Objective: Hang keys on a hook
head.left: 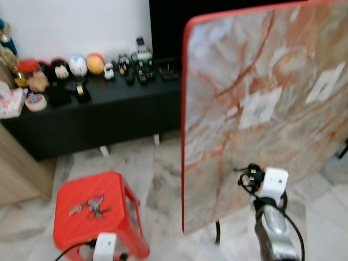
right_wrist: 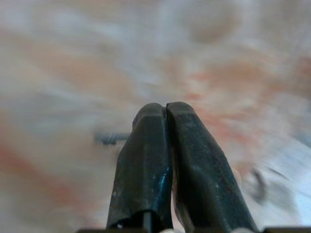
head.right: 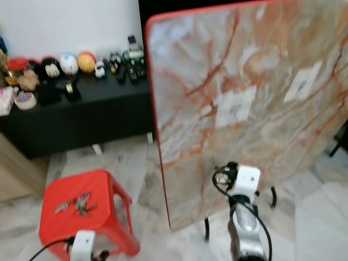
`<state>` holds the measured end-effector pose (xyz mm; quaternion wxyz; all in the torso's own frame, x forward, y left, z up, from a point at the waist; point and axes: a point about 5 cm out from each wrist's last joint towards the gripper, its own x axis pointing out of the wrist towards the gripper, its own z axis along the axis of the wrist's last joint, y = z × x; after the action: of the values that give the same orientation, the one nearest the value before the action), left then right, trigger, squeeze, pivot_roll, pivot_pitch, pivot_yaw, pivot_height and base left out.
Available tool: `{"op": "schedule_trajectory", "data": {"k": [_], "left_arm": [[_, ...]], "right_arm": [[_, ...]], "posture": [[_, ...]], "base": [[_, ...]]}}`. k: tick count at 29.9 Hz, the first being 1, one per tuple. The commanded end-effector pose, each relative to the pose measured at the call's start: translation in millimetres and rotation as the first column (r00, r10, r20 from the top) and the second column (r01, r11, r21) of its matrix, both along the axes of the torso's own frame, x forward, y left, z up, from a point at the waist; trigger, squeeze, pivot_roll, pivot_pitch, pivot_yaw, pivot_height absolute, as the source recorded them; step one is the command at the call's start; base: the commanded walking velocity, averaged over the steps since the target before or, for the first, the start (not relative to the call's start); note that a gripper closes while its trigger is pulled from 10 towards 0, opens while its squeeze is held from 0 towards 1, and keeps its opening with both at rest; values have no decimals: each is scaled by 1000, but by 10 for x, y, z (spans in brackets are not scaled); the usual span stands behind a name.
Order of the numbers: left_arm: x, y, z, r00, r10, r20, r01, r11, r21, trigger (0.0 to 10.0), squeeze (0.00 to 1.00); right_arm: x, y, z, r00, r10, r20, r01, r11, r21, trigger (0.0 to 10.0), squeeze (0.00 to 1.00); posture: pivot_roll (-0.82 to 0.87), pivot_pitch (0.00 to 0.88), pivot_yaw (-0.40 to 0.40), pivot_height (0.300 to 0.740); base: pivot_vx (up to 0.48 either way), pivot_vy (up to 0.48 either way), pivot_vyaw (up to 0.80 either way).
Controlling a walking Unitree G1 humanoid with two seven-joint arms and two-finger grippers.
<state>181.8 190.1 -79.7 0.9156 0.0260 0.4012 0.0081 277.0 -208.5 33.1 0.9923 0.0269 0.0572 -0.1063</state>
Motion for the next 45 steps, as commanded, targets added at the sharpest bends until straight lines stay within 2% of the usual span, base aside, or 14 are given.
{"op": "schedule_trajectory", "data": {"k": [1, 6, 9, 12, 13, 17, 18, 20, 23, 27, 32, 35, 40, 45], "left_arm": [[-103, 89, -42, 999, 5, -43, -4, 1000, 22, 10000, 0], [-124, 90, -53, 999, 0, -53, 2, 1000, 26, 10000, 0], [-128, 87, -56, 998, -3, -55, 5, 1000, 26, 10000, 0], [-127, 81, -56, 998, -5, -55, 6, 1000, 26, 10000, 0], [-125, 73, -56, 998, -8, -55, 10, 1000, 25, 10000, 0], [-121, 64, -56, 998, -14, -54, 15, 1000, 25, 10000, 0], [-117, 55, -55, 998, -19, -53, 21, 999, 26, 10000, 0], [-115, 45, -55, 998, -22, -53, 23, 999, 25, 10000, 0], [-115, 38, -57, 998, -24, -53, 25, 999, 25, 10000, 0], [-104, 31, -53, 999, -22, -50, 24, 999, 27, 10000, 0], [-102, 31, -52, 999, -18, -48, 19, 1000, 24, 10000, 0], [-101, 33, -52, 999, -16, -49, 17, 1000, 24, 10000, 0], [-97, 38, -49, 999, -13, -46, 15, 1000, 28, 10000, 0], [-98, 39, -49, 999, -13, -47, 14, 999, 29, 10000, 0]], "right_arm": [[60, 45, 103, 999, 2, 52, -1, 1000, -9, 10000, 0], [52, 13, 153, 997, -8, 78, 9, 1000, -18, 10000, 0], [85, 43, 234, 994, -6, 112, 5, 1000, 11, 10000, 0], [111, 55, 303, 990, -11, 140, 11, 1000, 1, 10000, 0], [148, 55, 402, 984, -20, 176, 26, 999, -31, 10000, 0], [169, 43, 474, 980, -26, 196, 44, 995, -87, 10000, 0], [188, 27, 558, 973, -34, 226, 68, 988, -141, 10000, 0], [216, 14, 674, 963, -36, 268, 89, 978, -188, 10000, 0], [240, 10, 767, 955, -27, 295, 97, 970, -224, 10000, 0], [300, -22, 868, 953, -33, 301, 142, 927, -347, 10000, 0], [315, -3, 947, 942, -29, 334, 169, 902, -398, 10000, 0], [328, 56, 967, 942, 13, 334, 143, 887, -439, 10000, 0], [344, 163, 995, 939, 86, 332, 111, 839, -532, 10000, 0], [362, 221, 1019, 935, 116, 336, 103, 815, -570, 10000, 0]], "posture": [[-9, 31, -12, 740], [-9, 34, -12, 740], [-9, 33, -12, 740], [-9, 33, -12, 740], [-9, 32, -12, 740], [-8, 30, -12, 740], [-8, 30, -12, 740], [-8, 30, -12, 740], [-8, 30, -12, 740], [-14, 28, -15, 740], [-11, 24, -19, 740], [-13, 23, -18, 740], [-14, 24, -17, 740], [-14, 25, -16, 740]], "base": [[0, 0, 0], [0, 0, 0], [0, 0, 0], [0, 0, 0], [0, 0, 0], [0, 0, 0], [0, 0, 0], [0, 0, 0], [0, 0, 0], [0, 0, 0], [0, 0, 0], [0, 0, 0], [0, 0, 0], [0, 0, 0]]}}
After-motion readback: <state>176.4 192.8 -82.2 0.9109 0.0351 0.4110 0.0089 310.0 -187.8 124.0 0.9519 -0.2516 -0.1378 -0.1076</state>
